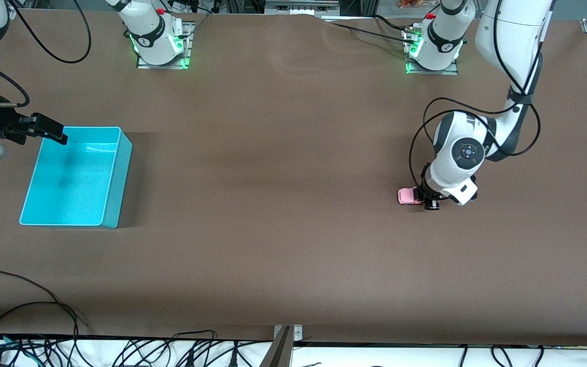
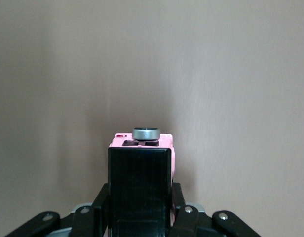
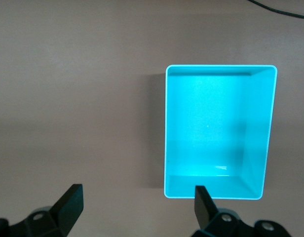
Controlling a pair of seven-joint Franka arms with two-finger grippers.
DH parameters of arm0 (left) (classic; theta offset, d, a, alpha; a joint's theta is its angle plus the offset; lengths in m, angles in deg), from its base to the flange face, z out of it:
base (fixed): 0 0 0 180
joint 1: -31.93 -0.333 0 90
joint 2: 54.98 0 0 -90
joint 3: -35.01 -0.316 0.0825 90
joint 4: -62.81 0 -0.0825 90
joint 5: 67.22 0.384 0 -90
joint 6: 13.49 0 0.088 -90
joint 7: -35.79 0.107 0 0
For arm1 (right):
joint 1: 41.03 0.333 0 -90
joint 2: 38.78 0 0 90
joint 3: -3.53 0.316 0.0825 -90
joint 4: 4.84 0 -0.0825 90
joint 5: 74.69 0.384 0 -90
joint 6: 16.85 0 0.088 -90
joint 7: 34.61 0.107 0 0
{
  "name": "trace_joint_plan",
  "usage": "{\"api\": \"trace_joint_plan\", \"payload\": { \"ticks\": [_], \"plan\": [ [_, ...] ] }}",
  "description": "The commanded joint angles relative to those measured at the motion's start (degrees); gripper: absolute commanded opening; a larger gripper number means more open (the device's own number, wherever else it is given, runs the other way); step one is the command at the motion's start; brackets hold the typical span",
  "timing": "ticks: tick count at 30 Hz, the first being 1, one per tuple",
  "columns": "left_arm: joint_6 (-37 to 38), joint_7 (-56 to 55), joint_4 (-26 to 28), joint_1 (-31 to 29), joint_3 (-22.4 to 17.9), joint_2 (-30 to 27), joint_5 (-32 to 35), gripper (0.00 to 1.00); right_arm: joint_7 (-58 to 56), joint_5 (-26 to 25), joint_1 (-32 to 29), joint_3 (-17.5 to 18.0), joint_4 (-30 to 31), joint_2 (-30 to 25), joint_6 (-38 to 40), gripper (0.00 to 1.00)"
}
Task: Wind and store pink jeep toy
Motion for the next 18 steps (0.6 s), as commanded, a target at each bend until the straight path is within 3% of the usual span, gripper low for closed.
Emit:
{"api": "trace_joint_plan", "payload": {
  "ticks": [1, 18],
  "plan": [
    [-0.92, -0.37, -0.12, -3.39, -0.09, 1.77, 3.75, 0.0, -0.64, -0.58, -0.28, 0.3, -1.29, 0.6, 0.03, 1.0],
    [-2.41, 2.97, -0.21, -12.44, 0.0, 3.0, 9.47, 0.0, -0.64, -0.49, -0.37, 0.3, -1.29, 0.6, 0.03, 1.0]
  ]
}}
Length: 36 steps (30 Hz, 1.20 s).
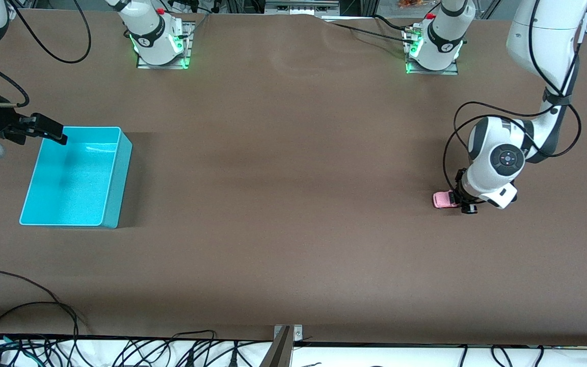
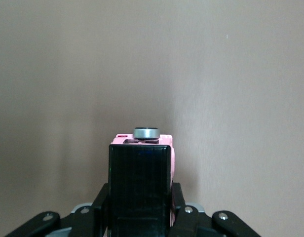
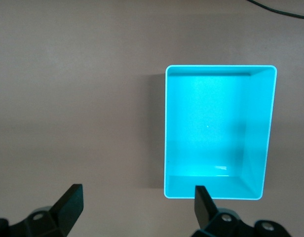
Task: Wind and store pink jeep toy
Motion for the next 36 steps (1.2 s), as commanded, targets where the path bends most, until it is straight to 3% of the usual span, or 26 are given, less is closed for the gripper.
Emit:
{"api": "trace_joint_plan", "payload": {
  "ticks": [1, 9, 25, 27, 29, 30, 31, 32, 33, 36],
  "plan": [
    [-2.66, 1.9, -0.37, -2.92, 0.08, 2.91, 2.83, 0.0, -0.64, -0.49, -0.34, 0.3, -1.29, 0.59, 0.08, 1.0],
    [-3.01, 4.62, -0.37, -6.7, 0.17, 3.26, 6.78, 0.0, -0.64, -0.58, -0.34, 0.3, -1.29, 0.59, 0.08, 1.0],
    [-5.3, 9.46, -0.37, -9.87, 0.17, 4.14, 6.96, 0.0, -0.64, -0.58, -0.34, 0.3, -1.29, 0.59, 0.08, 1.0],
    [-5.3, 9.46, -0.37, -9.87, 0.17, 4.14, 6.96, 0.07, -0.64, -0.58, -0.34, 0.3, -1.29, 0.59, 0.08, 1.0],
    [-5.3, 9.37, -0.54, -9.95, 0.08, 4.14, 6.88, 0.21, -0.64, -0.58, -0.34, 0.3, -1.29, 0.59, 0.08, 1.0],
    [-5.3, 9.37, -0.54, -9.95, 0.08, 4.14, 6.87, 0.35, -0.64, -0.58, -0.34, 0.21, -1.29, 0.59, 0.08, 1.0],
    [-5.3, 9.37, -0.72, -10.13, 0.08, 3.96, 6.87, 0.65, -0.64, -0.58, -0.34, 0.3, -1.29, 0.59, 0.08, 1.0],
    [-5.3, 9.46, -0.98, -10.39, 0.08, 3.87, 6.87, 0.87, -0.64, -0.58, -0.34, 0.3, -1.29, 0.59, 0.08, 1.0],
    [-5.21, 9.37, -2.03, -11.09, 0.08, 3.7, 6.87, 1.0, -0.64, -0.58, -0.34, 0.3, -1.29, 0.59, 0.08, 1.0],
    [-4.42, 9.46, -2.91, -11.71, 0.17, 2.74, 6.87, 1.0, -0.64, -0.58, -0.34, 0.3, -1.29, 0.59, 0.08, 1.0]
  ]
}}
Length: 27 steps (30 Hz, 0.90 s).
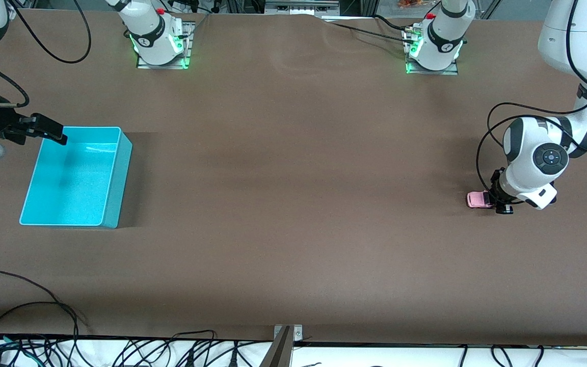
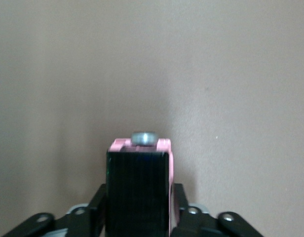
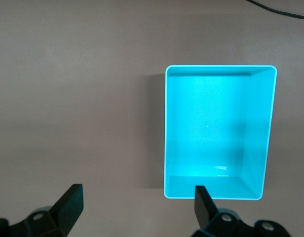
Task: Wind and store pink jeep toy
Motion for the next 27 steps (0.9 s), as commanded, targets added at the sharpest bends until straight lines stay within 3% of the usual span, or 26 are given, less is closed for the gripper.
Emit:
{"api": "trace_joint_plan", "payload": {
  "ticks": [1, 16, 27],
  "plan": [
    [-0.16, 0.62, -2.63, -2.24, 0.29, 1.12, 2.24, 1.0, -0.64, -0.49, -0.33, 0.3, -1.29, 0.57, 0.12, 1.0],
    [11.26, 14.41, -3.16, -2.15, 1.26, -9.95, 1.36, 1.0, -0.64, -0.58, -0.33, 0.3, -1.29, 0.57, 0.12, 1.0],
    [26.63, 35.32, -16.24, -1.89, 1.96, -12.33, -8.04, 1.0, -0.64, -0.58, -0.33, 0.3, -1.29, 0.57, 0.12, 1.0]
  ]
}}
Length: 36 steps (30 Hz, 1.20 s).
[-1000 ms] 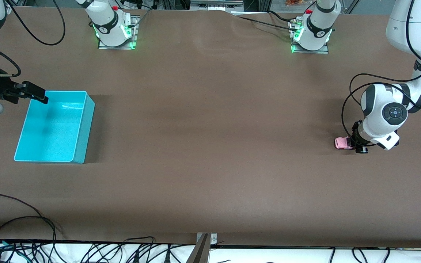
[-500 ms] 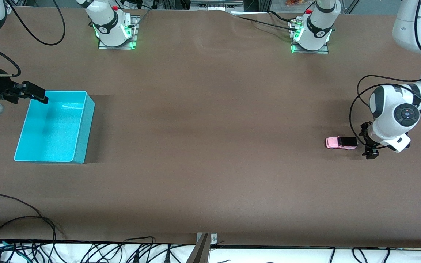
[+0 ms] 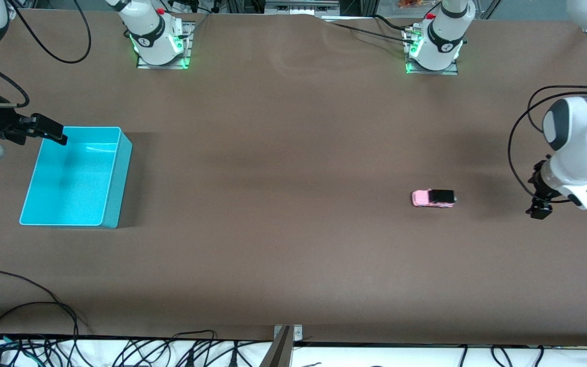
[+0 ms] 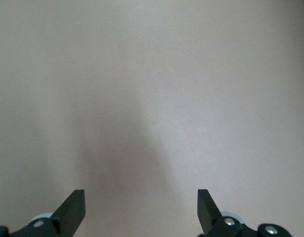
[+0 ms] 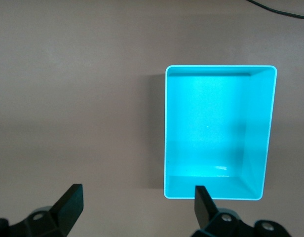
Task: Wind and store pink jeep toy
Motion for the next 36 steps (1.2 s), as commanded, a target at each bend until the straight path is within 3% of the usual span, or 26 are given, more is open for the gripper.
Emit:
{"api": "trace_joint_plan", "payload": {
  "ticks": [1, 19, 25, 31, 36],
  "plan": [
    [9.35, 12.55, -8.18, 0.14, 0.23, -0.45, -4.33, 1.0, -0.64, -0.58, -0.33, 0.3, -1.29, 0.53, 0.16, 1.0],
    [26.59, 52.63, -23.39, 0.23, 3.74, -0.63, -5.47, 1.0, -0.64, -0.58, -0.24, 0.3, -1.29, 0.53, 0.16, 1.0],
    [28.7, 61.51, -26.9, 0.06, 3.65, -0.72, -12.49, 1.0, -0.64, -0.58, -0.24, 0.3, -1.29, 0.53, 0.16, 1.0],
    [30.9, 69.78, -27.09, 0.23, 5.67, -2.47, -13.12, 1.0, -0.64, -0.58, -0.24, 0.3, -1.29, 0.53, 0.16, 1.0],
    [31.25, 70.49, -26.21, -0.29, 7.08, -3.97, -13.65, 1.0, -0.64, -0.58, -0.24, 0.3, -1.29, 0.53, 0.16, 1.0]
  ]
}}
